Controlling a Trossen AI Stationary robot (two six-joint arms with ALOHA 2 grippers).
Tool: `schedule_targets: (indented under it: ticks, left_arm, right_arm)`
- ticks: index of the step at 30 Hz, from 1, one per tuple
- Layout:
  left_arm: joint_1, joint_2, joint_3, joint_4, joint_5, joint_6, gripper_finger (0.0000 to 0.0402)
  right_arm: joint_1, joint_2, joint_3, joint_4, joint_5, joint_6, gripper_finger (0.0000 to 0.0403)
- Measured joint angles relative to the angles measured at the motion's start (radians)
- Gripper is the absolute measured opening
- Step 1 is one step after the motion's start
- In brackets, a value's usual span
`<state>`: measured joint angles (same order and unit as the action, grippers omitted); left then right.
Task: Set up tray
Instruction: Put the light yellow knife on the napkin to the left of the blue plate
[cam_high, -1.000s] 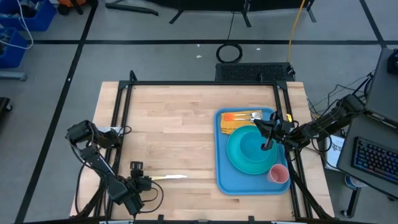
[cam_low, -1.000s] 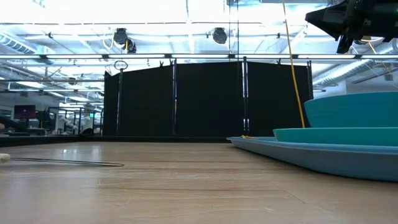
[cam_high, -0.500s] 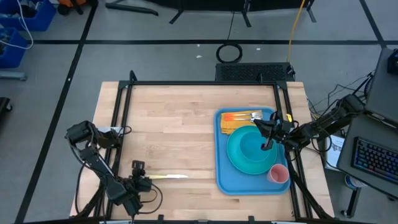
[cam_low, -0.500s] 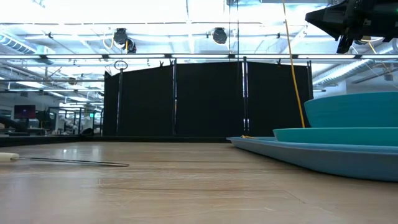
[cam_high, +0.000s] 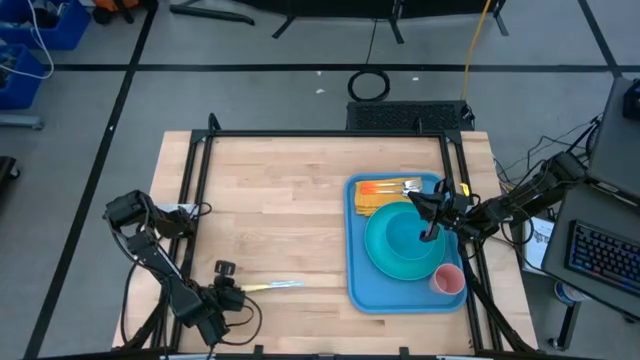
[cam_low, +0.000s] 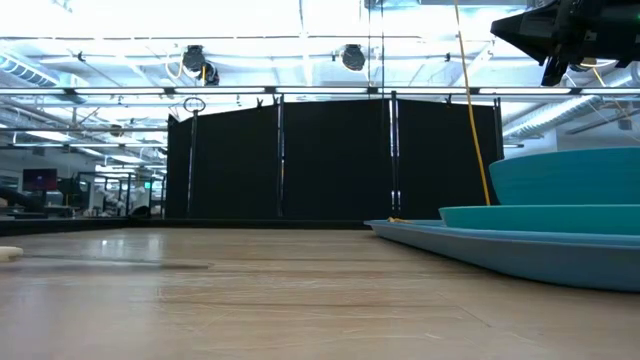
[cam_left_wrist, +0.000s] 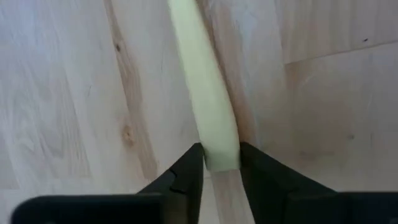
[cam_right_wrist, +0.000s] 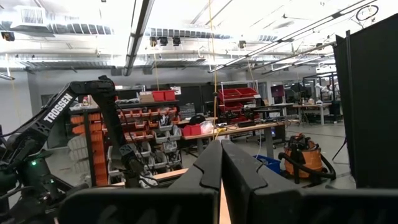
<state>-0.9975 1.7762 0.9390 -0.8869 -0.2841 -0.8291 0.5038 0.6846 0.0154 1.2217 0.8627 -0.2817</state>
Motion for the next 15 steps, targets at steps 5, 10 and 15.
schedule_targets:
  ticks: [5, 10, 15]
  left_arm:
    - [-0.018, 0.002, -0.002, 0.032, -0.007, 0.027, 0.0072]
    - [-0.021, 0.004, -0.002, 0.045, -0.009, 0.022, 0.0072]
    - [-0.017, -0.008, -0.002, 0.052, 0.016, -0.004, 0.0071]
  right_arm:
    - [0.000, 0.000, 0.000, 0.000, 0.000, 0.000, 0.0000]
    - [0.000, 0.000, 0.000, 0.000, 0.000, 0.000, 0.0000]
    - [0.000, 0.000, 0.000, 0.000, 0.000, 0.000, 0.0000]
